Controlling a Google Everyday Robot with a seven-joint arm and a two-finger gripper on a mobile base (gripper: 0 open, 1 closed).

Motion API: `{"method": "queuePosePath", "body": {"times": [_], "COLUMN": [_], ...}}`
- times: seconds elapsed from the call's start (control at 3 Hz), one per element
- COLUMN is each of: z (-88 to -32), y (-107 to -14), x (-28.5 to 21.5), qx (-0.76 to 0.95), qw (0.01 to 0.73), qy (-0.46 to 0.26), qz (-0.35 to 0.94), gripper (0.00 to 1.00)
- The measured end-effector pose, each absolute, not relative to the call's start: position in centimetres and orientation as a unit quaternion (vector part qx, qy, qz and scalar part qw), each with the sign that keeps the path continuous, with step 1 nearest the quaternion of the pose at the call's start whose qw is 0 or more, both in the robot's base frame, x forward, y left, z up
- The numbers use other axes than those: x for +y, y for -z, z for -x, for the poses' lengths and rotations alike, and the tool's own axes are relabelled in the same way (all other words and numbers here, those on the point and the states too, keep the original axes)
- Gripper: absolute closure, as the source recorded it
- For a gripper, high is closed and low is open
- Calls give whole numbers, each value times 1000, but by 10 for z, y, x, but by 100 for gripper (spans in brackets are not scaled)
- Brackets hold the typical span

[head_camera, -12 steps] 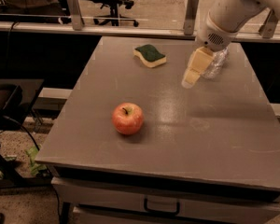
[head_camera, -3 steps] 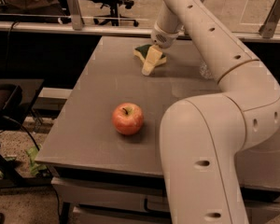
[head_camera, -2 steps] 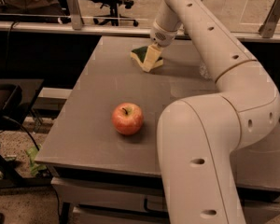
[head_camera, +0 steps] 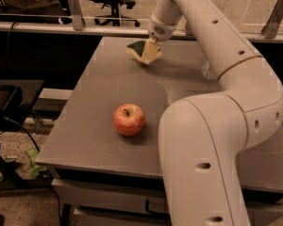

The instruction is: Pick sponge

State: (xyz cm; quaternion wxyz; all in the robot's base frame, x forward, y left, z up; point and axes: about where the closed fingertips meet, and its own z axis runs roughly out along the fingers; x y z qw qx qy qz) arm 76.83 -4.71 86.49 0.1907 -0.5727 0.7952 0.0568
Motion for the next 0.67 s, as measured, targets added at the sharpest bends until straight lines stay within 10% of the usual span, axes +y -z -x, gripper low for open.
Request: {"method": "queuePosePath", "body": {"times": [0.67], "z": [-729], "y": [-894], "x": [-16], "qx": [750], "qw": [198], "qy": [-84], "qz": [625], "gripper": [100]}}
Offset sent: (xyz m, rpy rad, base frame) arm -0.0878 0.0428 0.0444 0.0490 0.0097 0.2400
